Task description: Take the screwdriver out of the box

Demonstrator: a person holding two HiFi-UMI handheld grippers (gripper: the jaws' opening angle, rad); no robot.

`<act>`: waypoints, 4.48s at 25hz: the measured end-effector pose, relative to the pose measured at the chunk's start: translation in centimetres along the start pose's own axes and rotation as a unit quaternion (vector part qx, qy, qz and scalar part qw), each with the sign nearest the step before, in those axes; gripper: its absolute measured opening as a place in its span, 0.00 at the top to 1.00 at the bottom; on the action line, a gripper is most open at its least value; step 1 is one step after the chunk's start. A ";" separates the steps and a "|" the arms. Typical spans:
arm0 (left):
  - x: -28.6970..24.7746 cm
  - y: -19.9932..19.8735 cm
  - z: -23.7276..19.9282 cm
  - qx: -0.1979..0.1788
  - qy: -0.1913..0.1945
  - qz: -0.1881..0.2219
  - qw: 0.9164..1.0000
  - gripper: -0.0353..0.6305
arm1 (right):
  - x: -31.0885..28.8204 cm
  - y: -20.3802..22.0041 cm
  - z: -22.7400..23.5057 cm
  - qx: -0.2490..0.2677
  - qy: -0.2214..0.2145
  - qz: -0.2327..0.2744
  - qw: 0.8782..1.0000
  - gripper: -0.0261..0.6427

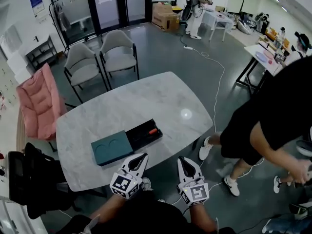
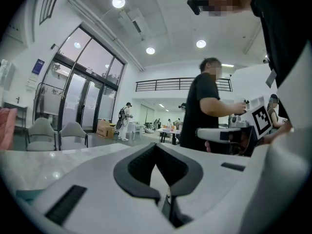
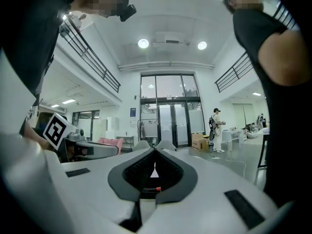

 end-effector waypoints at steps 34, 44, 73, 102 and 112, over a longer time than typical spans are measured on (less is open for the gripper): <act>-3.0 -3.2 -15.3 0.032 -0.141 0.033 0.989 0.94 | -22.1 -3.5 3.1 0.078 -0.132 -0.027 0.988 0.92; -4.4 -1.9 -15.9 0.055 -0.199 0.004 0.979 0.94 | -26.7 -0.1 3.7 0.079 -0.236 -0.090 0.964 0.92; -1.5 2.3 -17.1 0.117 -0.305 -0.010 0.945 0.94 | -32.2 22.2 0.6 0.596 -0.426 -0.391 0.557 0.74; -0.2 1.6 -17.3 0.108 -0.311 -0.002 0.944 0.94 | -33.1 19.6 -0.2 0.500 -0.377 -0.369 0.687 0.80; 1.6 -0.1 -18.9 0.082 -0.341 0.010 0.936 0.94 | -32.3 11.1 -1.7 0.370 -0.329 -0.242 0.834 0.80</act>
Point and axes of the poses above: the fingertips, and each gripper's own axes: x backward along the fingers, z to its right, y out of its underside, the point moved 4 cm from there along x, backward along the fingers, and after that the axes turned 8 degrees about -z, right-handed, at the moved point
